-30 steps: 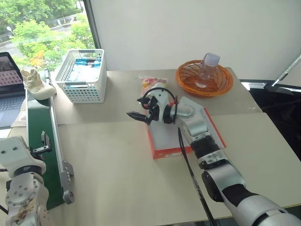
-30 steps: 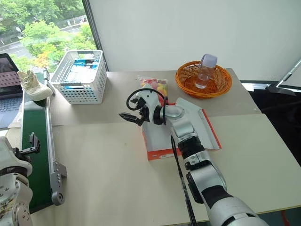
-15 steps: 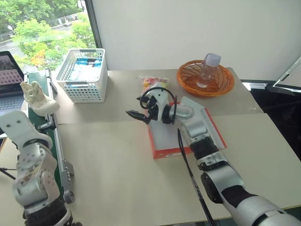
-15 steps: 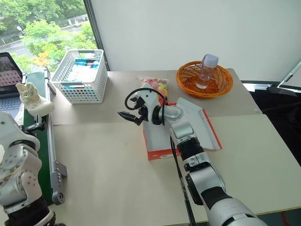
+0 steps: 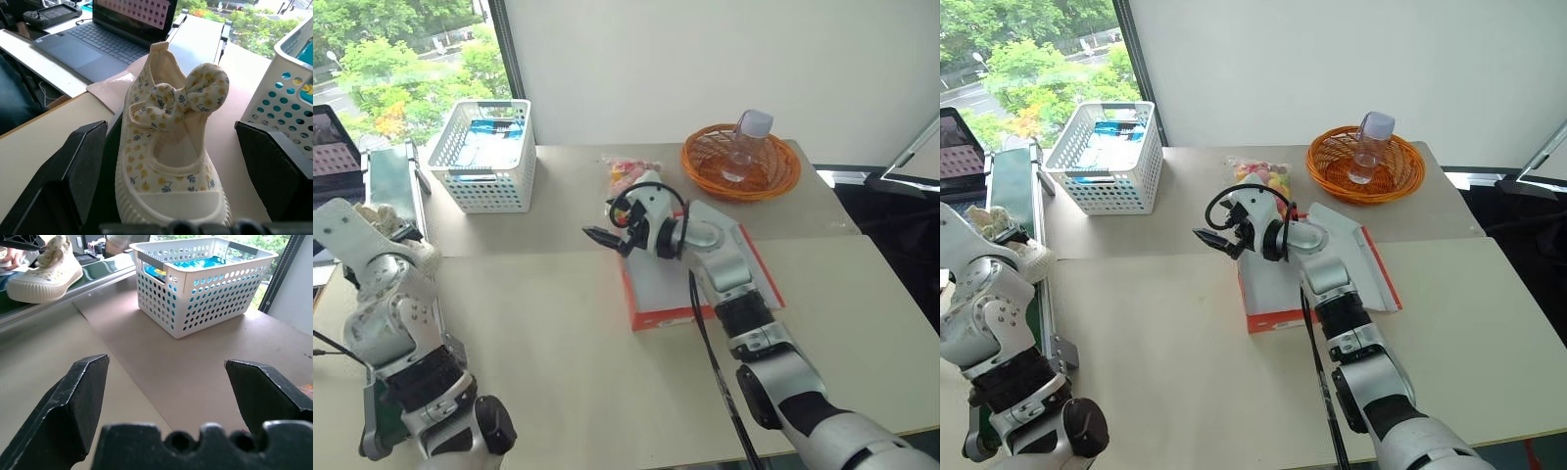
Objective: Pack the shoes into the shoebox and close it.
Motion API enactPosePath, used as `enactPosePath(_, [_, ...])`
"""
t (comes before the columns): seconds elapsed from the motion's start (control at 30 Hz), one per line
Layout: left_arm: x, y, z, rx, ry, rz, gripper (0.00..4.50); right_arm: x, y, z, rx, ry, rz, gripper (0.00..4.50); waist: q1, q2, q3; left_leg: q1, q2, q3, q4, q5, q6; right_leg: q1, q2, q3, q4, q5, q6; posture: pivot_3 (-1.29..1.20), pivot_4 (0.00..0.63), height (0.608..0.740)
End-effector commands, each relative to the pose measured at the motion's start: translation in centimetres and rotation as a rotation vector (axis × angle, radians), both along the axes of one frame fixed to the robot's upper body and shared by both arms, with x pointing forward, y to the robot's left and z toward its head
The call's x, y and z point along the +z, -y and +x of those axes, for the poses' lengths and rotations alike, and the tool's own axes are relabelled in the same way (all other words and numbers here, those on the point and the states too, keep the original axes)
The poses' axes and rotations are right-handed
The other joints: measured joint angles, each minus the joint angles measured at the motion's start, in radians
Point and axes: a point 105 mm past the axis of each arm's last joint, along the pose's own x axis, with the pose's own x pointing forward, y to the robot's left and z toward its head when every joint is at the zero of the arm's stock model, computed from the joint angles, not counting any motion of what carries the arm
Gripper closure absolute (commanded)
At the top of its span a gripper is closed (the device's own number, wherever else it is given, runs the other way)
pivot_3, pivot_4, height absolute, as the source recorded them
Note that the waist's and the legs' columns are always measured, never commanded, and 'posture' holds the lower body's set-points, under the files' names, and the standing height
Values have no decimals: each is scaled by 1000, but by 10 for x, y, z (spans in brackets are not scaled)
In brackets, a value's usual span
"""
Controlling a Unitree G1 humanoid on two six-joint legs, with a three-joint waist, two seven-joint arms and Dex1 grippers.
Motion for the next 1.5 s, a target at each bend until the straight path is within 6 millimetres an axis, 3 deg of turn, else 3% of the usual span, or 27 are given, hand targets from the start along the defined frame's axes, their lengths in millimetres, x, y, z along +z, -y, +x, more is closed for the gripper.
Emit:
enactPosePath(0.03, [-1, -2, -1, 40, 1, -45, 26, 19, 2, -1, -7, 63, 30, 0, 0, 0, 0, 0, 0, 0, 0, 0, 0, 0, 0, 0, 0, 0, 0, 0, 150, 740])
enactPosePath(0.2, [-25, 19, 4, -67, -22, -202, 26, 20, 3, -1, -8, 72, 19, 0, 0, 0, 0, 0, 0, 0, 0, 0, 0, 0, 0, 0, 0, 0, 0, 0, 150, 740])
enactPosePath(0.23, [-25, 25, 4, -91, -19, -210, 577, 20, 3, -1, -8, 74, 17, 0, 2, 0, 0, 0, 0, 0, 0, 0, 0, 0, 0, 0, 0, 0, 0, 0, 150, 740])
enactPosePath(0.3, [-25, 31, 2, -95, -8, -223, 1147, 21, 3, 0, -8, 75, 15, 0, 9, 0, 0, 0, 0, -1, 0, 1, -2, 0, 0, -1, 1, 0, 0, 0, 150, 740])
enactPosePath(0.57, [-14, 27, -9, -37, 29, -170, 4047, 19, 0, -1, 1, 71, 7, 0, 31, -1, 0, 0, -1, -1, 0, 4, -7, 1, 0, -2, 1, 4, -1, 0, 150, 740])
enactPosePath(0.63, [-7, 23, -11, -22, 46, -124, 4480, 19, 0, -1, 2, 71, 5, 0, 29, -1, 0, 0, 0, -1, 0, 4, -7, 1, 0, -2, 1, 4, -2, 0, 150, 740])
enactPosePath(0.8, [12, 17, -14, -2, 115, -39, 4493, 20, -2, -1, 5, 73, 1, 0, 25, -1, 0, -1, 1, -2, -1, 5, -6, 0, 1, -2, 0, 4, -2, 0, 150, 740])
enactPosePath(0.97, [49, 29, -7, -65, 211, 133, 4493, 20, -2, -1, 8, 75, 0, 0, 25, -2, 0, -4, 1, -2, -1, 5, -5, -3, 1, -2, -1, 4, -2, 0, 150, 740])
enactPosePath(1.1, [78, 75, 11, -328, 303, 285, 4493, 26, -1, 1, -3, 60, 45, 0, 27, -3, 0, -4, 0, -2, -2, 5, -6, -3, 1, -3, -1, 4, -2, 0, 150, 740])
enactPosePath(1.23, [86, 128, 20, -627, 350, 362, 4493, 38, 4, 4, -22, 1, 155, 0, 26, -2, 0, -4, 1, -1, -2, 5, -6, -3, 1, -2, -1, 4, -2, 0, 150, 740])
enactPosePath(1.33, [85, 167, 21, -825, 361, 382, 4493, 54, 13, 7, -39, -118, 342, 0, 26, -3, 0, -4, 1, -1, -2, 5, -5, -3, 1, -2, -1, 4, -2, 0, 150, 740])
enactPosePath(1.43, [83, 184, 21, -913, 356, 392, 4493, 66, 25, 11, -50, -218, 484, 0, 23, -2, 0, -4, 1, -1, -2, 6, -4, -3, 1, -2, -1, 4, -2, 0, 150, 740])
enactPosePath(1.5, [80, 194, 23, -956, 349, 370, 4493, 64, 35, 16, -92, -275, 514, 0, 21, -2, 0, -4, 1, -1, -2, 6, -4, -3, 1, -2, -1, 4, -2, 0, 150, 740])
